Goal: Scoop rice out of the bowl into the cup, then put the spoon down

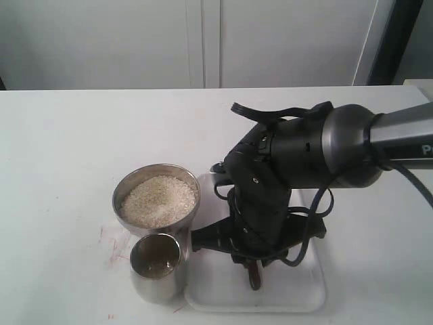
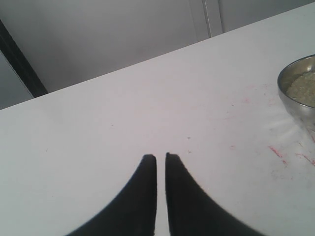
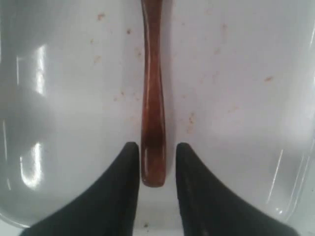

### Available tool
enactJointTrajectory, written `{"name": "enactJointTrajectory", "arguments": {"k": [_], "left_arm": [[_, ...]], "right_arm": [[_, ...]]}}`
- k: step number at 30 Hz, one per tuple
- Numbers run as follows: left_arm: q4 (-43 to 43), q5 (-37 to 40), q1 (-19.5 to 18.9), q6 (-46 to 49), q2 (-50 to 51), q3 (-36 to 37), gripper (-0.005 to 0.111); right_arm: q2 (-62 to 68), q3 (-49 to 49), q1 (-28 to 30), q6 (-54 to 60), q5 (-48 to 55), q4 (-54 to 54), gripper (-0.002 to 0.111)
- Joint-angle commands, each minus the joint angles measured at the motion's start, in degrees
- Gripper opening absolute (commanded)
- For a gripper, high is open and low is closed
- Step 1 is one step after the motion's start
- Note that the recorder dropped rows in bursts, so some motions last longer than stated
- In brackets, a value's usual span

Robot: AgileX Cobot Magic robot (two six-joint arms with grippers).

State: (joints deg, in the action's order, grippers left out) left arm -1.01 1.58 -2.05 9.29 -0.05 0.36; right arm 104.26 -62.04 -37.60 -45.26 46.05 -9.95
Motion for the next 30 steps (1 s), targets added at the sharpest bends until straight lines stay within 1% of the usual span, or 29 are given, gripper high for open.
{"name": "enactJointTrajectory", "arguments": {"k": [1,3,7,11,14,20,28,30], "left_arm": [[0.5,-0.3,0.2,-0.1,0.1,-0.4,0.014],[0.5,-0.3,0.2,-0.1,0.1,-0.4,0.014],[0.5,-0.3,0.2,-0.1,0.1,-0.4,0.014],[0.5,-0.3,0.2,-0.1,0.1,-0.4,0.014],[0.5,-0.3,0.2,-0.1,0.1,-0.4,0.014],[0.5,-0.3,0.2,-0.1,0.1,-0.4,0.014],[0.5,-0.3,0.2,-0.1,0.1,-0.4,0.014],[0.5,-0.3,0.2,-0.1,0.1,-0.4,0.014]], "right_arm": [[-0.2,-0.2,0.4,0.6,1.6,-0.5,0.026],[-0.6,-0.2,0.4,0.6,3.3,-0.5,0.026],[-1.7,0.1,0.0,5.3,8.4,-0.2,0.026],[-4.3,1.1,-2.0,8.5,12.9,-0.6,0.026],[-8.0,2.6,-4.0,9.2,13.0,-0.8,0.025],[-17.7,7.0,-6.7,9.1,13.9,-1.0,0.016],[-34.1,17.7,-9.9,9.1,16.0,0.5,0.001],[-39.2,19.8,-10.8,9.1,15.3,1.4,0.000]]}}
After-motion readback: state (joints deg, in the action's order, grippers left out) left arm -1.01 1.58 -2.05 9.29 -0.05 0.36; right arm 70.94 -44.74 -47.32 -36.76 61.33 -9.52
